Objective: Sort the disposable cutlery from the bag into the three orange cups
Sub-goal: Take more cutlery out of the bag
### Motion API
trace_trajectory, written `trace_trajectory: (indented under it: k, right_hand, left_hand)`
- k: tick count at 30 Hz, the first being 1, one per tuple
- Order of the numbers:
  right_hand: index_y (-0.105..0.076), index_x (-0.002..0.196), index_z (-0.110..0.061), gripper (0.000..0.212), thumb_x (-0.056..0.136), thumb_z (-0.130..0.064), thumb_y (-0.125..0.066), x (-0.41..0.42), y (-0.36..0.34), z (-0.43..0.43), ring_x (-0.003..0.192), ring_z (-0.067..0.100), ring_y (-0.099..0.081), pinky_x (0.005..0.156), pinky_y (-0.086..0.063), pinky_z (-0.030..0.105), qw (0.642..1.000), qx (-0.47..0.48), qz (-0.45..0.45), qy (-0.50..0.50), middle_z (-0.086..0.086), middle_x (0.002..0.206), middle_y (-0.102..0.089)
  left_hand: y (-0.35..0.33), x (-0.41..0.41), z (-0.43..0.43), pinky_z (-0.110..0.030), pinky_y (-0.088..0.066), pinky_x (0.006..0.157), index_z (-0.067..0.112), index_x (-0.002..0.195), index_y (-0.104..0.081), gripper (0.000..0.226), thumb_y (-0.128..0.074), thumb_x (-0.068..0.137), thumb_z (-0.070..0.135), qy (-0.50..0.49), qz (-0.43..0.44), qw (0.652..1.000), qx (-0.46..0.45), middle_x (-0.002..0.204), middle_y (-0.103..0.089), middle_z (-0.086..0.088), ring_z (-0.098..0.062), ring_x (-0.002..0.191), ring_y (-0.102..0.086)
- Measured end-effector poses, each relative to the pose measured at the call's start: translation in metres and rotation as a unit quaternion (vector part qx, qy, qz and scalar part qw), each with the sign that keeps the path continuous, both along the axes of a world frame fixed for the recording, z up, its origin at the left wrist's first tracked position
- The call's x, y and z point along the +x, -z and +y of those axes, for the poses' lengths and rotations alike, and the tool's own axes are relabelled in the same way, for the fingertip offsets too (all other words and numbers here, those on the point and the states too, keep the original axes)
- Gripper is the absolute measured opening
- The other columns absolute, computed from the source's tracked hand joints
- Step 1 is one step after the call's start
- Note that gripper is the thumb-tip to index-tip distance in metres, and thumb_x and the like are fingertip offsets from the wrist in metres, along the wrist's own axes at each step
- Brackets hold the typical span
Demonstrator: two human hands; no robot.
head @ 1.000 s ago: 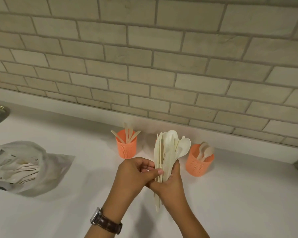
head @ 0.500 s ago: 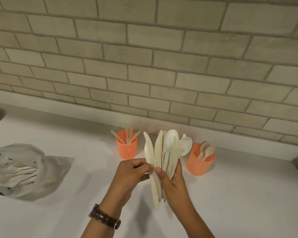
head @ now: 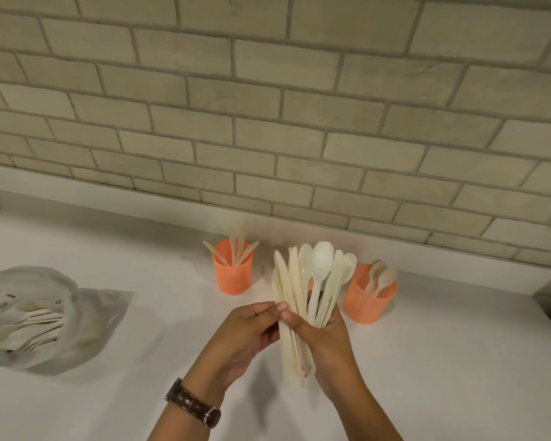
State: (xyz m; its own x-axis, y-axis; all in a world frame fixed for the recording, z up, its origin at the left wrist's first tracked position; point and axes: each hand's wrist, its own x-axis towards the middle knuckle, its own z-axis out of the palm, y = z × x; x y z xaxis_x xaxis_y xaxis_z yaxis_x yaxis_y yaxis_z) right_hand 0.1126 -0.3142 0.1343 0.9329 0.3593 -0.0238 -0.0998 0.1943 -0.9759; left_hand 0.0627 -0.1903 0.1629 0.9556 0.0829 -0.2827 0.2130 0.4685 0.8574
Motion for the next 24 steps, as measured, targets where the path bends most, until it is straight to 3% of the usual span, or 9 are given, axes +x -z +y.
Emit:
trace_trajectory:
  k: [3, 7, 13, 18, 20, 24]
  right_hand:
    - [-0.068, 0.098, -0.028, 0.043, 0.060, -0.013, -0.082, 0.001, 0.000, 0.001, 0.093, 0.016, -0.071, 0.072, -0.056, 0.024, 1.000, -0.005, 0.005, -0.007, 0.000, 0.098, -0.075]
    - [-0.064, 0.109, -0.015, 0.052, 0.060, -0.013, -0.080, 0.005, 0.000, 0.001, 0.095, 0.020, -0.071, 0.071, -0.056, 0.024, 1.000, 0.002, 0.006, -0.028, 0.007, 0.101, -0.074]
    - [-0.064, 0.108, -0.012, 0.064, 0.049, -0.024, -0.086, 0.005, 0.002, 0.001, 0.095, 0.024, -0.070, 0.072, -0.056, 0.027, 0.999, -0.027, -0.002, -0.032, 0.010, 0.098, -0.073]
    - [-0.061, 0.110, -0.012, 0.066, 0.050, -0.020, -0.086, 0.006, 0.002, 0.001, 0.092, 0.021, -0.071, 0.072, -0.056, 0.027, 0.999, -0.038, -0.007, -0.026, 0.008, 0.098, -0.073]
    - [-0.060, 0.113, -0.011, 0.072, 0.048, -0.022, -0.086, 0.006, 0.001, 0.002, 0.094, 0.022, -0.071, 0.073, -0.056, 0.027, 0.999, -0.030, 0.004, -0.031, 0.011, 0.102, -0.072]
    - [-0.060, 0.114, -0.012, 0.062, 0.056, -0.011, -0.082, 0.005, 0.001, 0.004, 0.095, 0.023, -0.071, 0.073, -0.057, 0.030, 0.998, -0.014, 0.031, -0.047, 0.012, 0.103, -0.072]
  left_hand:
    - [0.002, 0.000, 0.003, -0.020, -0.056, 0.074, 0.002, 0.101, -0.071, 0.036, -0.062, 0.075, 0.025, 0.022, 0.010, 0.999, -0.022, 0.103, -0.073, -0.012, -0.020, 0.096, -0.070]
    - [0.003, 0.002, 0.008, -0.022, -0.057, 0.076, 0.001, 0.105, -0.069, 0.038, -0.063, 0.074, 0.024, 0.038, 0.018, 0.998, -0.039, 0.106, -0.072, -0.013, -0.022, 0.098, -0.069]
    - [0.005, 0.005, 0.007, -0.019, -0.055, 0.072, 0.003, 0.094, -0.073, 0.035, -0.070, 0.068, 0.027, 0.019, 0.026, 0.999, 0.043, 0.096, -0.074, -0.012, -0.018, 0.087, -0.070]
    - [0.012, 0.010, 0.009, -0.027, -0.050, 0.090, 0.004, 0.097, -0.073, 0.026, -0.066, 0.081, 0.024, 0.025, 0.030, 0.995, 0.088, 0.101, -0.073, -0.009, -0.021, 0.096, -0.066]
    - [0.015, 0.010, 0.008, -0.029, -0.047, 0.092, 0.004, 0.096, -0.073, 0.027, -0.066, 0.081, 0.026, 0.020, 0.032, 0.995, 0.088, 0.100, -0.072, -0.008, -0.019, 0.094, -0.063]
    - [0.018, 0.009, 0.002, -0.031, -0.053, 0.090, 0.001, 0.097, -0.071, 0.032, -0.066, 0.078, 0.026, -0.007, 0.023, 0.999, 0.036, 0.102, -0.072, -0.017, -0.025, 0.094, -0.067]
